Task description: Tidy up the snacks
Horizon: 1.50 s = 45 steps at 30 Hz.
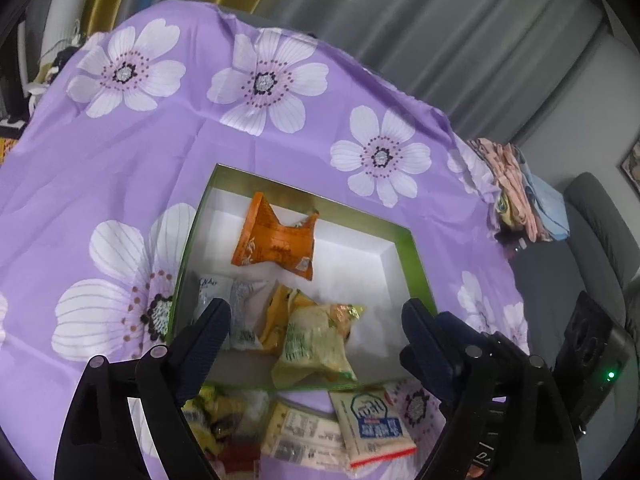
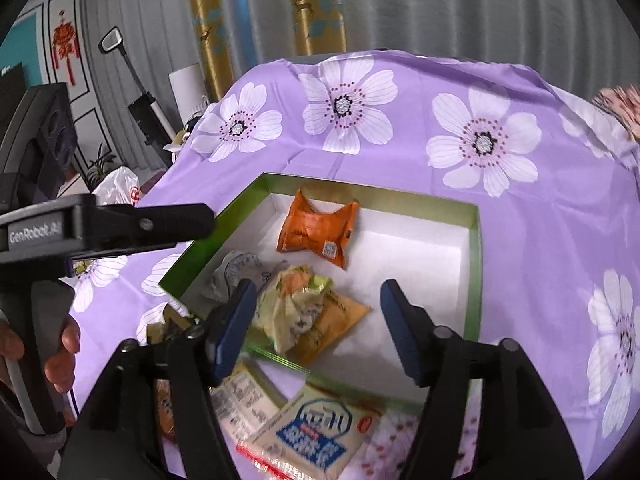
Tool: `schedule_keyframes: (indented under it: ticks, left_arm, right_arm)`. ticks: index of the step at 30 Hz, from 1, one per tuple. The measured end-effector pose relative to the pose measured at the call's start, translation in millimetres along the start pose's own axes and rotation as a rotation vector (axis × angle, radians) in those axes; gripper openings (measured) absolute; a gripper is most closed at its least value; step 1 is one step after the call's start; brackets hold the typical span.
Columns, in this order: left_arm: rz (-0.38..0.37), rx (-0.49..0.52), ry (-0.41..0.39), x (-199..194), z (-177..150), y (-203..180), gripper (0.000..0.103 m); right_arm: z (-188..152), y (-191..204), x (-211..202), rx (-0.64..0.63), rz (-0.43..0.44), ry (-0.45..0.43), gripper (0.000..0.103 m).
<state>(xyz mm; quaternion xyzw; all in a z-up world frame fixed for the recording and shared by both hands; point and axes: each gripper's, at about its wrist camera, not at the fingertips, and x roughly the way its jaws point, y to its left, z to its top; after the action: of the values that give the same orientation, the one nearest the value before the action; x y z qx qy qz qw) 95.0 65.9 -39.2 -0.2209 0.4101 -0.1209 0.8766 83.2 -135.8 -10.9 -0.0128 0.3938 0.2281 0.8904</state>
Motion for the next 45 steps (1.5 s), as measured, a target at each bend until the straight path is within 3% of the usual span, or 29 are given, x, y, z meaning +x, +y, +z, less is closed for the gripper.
schedule_keyframes:
  ticks: [3,5,6,14,27,45]
  left_arm:
    - [-0.002,0.001,-0.003,-12,-9,-3,0.087]
    - [-0.001,-0.004,0.007,-17,-15,-4,0.099]
    - [-0.002,-0.006,0.010,-19,-20,-4,0.100]
    - [0.021,-0.005,0.023,-39,-47,-6,0.100]
    - [0.108,0.038,-0.030,-84,-79,-11,0.101]
    - [0.105,0.026,0.024,-85,-101,-15,0.101]
  right_arm:
    - [-13,-1,-13,0.028,0.004,0.000,0.075]
    - [-19,-3,-19,0.036,0.006,0.003,0.079]
    - [-24,-3,-23,0.040,0.004,0.006,0.080]
    - [-44,-6,-48,0.068,0.016,0.017,0.082]
    - [-47,12,-70,0.056,0.068,-0.016,0.086]
    - [-61,30,-78,0.006,0.088,0.004,0.087]
